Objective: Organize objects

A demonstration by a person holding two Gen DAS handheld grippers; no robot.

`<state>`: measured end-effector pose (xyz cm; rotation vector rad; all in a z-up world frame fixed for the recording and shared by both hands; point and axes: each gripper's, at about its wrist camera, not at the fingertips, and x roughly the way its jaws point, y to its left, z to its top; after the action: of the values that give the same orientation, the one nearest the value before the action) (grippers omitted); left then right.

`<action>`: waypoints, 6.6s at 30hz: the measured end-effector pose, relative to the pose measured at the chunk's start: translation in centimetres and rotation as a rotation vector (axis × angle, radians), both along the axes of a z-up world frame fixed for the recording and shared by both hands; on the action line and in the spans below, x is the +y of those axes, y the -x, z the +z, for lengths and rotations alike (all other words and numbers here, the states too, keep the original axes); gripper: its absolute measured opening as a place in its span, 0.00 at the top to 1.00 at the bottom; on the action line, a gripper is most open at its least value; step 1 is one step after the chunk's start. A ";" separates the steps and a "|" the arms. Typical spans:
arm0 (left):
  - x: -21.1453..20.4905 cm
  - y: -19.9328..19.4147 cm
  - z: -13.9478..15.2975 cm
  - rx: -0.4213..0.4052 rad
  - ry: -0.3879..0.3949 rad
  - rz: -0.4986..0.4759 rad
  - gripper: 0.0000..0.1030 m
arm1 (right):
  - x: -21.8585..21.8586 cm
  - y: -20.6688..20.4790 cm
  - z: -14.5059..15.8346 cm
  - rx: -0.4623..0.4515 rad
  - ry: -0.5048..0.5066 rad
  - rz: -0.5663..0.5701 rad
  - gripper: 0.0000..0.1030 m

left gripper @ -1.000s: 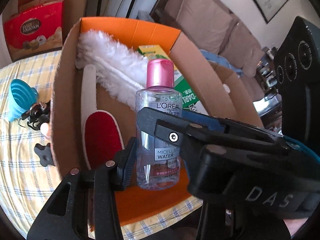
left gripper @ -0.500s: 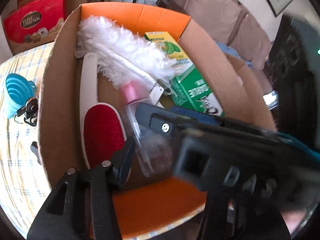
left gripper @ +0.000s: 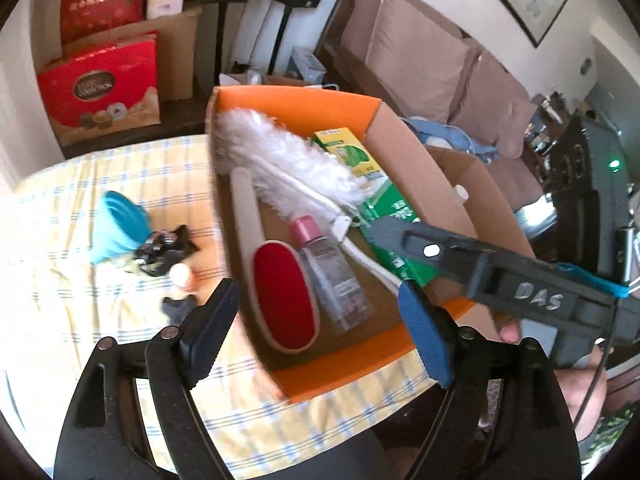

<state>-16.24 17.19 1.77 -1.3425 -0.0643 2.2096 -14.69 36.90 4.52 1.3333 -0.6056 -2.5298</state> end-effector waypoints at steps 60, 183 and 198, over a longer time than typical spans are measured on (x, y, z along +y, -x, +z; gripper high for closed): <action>-10.2 -0.2 -8.2 0.190 0.126 0.144 0.10 | -13.5 0.5 1.9 0.117 -0.158 0.161 0.19; -20.6 -0.2 -8.7 0.058 0.018 0.262 0.67 | -23.6 12.4 -10.9 -0.234 -0.631 0.392 0.58; -20.4 0.0 -8.4 0.072 0.022 0.261 0.67 | -23.5 12.0 -11.1 -0.216 -0.552 0.392 0.66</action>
<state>-16.23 -3.17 -6.60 -1.3285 -0.1995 2.4790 -26.66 13.40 -6.56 1.7064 0.3351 -2.3146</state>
